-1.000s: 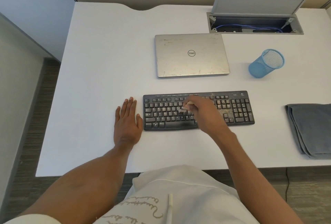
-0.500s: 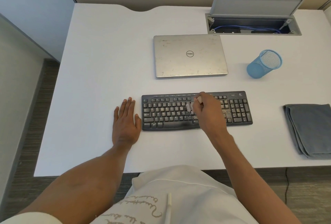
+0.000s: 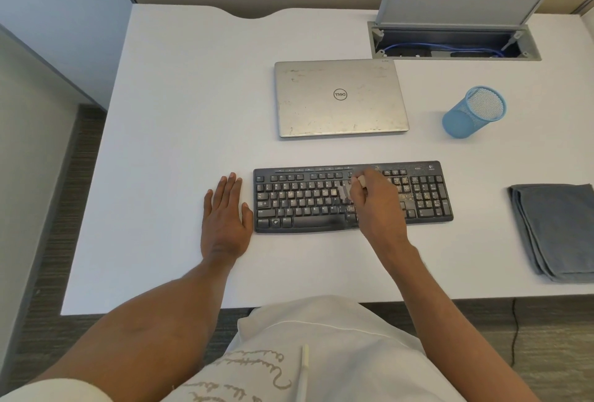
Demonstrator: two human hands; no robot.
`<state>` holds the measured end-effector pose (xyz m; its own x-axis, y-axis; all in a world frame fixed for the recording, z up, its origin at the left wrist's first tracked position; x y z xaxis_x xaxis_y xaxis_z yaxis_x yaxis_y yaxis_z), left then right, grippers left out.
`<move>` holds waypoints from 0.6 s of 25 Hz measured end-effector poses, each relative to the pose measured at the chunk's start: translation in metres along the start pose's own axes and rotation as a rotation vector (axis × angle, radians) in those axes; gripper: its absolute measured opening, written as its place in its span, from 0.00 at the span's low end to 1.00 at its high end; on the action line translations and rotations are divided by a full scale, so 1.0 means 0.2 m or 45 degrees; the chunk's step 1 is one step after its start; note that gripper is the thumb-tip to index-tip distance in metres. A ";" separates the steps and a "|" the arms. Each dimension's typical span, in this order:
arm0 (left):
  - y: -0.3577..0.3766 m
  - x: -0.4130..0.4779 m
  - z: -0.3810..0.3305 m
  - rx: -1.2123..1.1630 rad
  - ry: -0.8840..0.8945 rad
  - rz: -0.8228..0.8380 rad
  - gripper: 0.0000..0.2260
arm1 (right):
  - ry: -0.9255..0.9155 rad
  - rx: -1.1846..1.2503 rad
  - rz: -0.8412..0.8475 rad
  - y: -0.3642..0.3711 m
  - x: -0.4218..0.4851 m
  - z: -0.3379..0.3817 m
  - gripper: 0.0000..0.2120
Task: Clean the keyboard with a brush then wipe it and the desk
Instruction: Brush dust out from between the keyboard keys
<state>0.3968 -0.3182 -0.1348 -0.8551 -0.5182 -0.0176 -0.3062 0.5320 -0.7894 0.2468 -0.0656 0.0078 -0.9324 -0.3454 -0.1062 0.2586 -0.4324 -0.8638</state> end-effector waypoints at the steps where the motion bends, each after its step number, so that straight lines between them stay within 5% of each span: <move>1: 0.00 0.00 0.00 -0.001 -0.001 0.001 0.28 | -0.006 0.023 0.036 0.01 -0.01 0.00 0.09; 4: 0.00 0.00 0.00 0.000 0.000 0.003 0.28 | 0.020 -0.008 0.162 0.00 -0.01 -0.01 0.09; 11: 0.00 0.00 0.00 -0.007 -0.005 0.004 0.28 | -0.031 0.108 -0.009 0.01 -0.04 0.00 0.08; 15: 0.00 0.00 0.01 -0.013 -0.001 -0.004 0.28 | 0.029 -0.013 0.147 0.05 -0.07 -0.01 0.09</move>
<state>0.3969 -0.3188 -0.1360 -0.8538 -0.5204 -0.0159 -0.3129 0.5373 -0.7832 0.2613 -0.0625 -0.0003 -0.9022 -0.3733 -0.2162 0.3620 -0.3825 -0.8501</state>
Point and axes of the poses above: each hand's wrist, its own x-axis towards the middle knuckle, its own y-axis out of the palm, z = x × y, the point moved 1 cm from there along x, towards the middle knuckle, and after that the axes turned 14 degrees about -x, right-handed, at the moved point
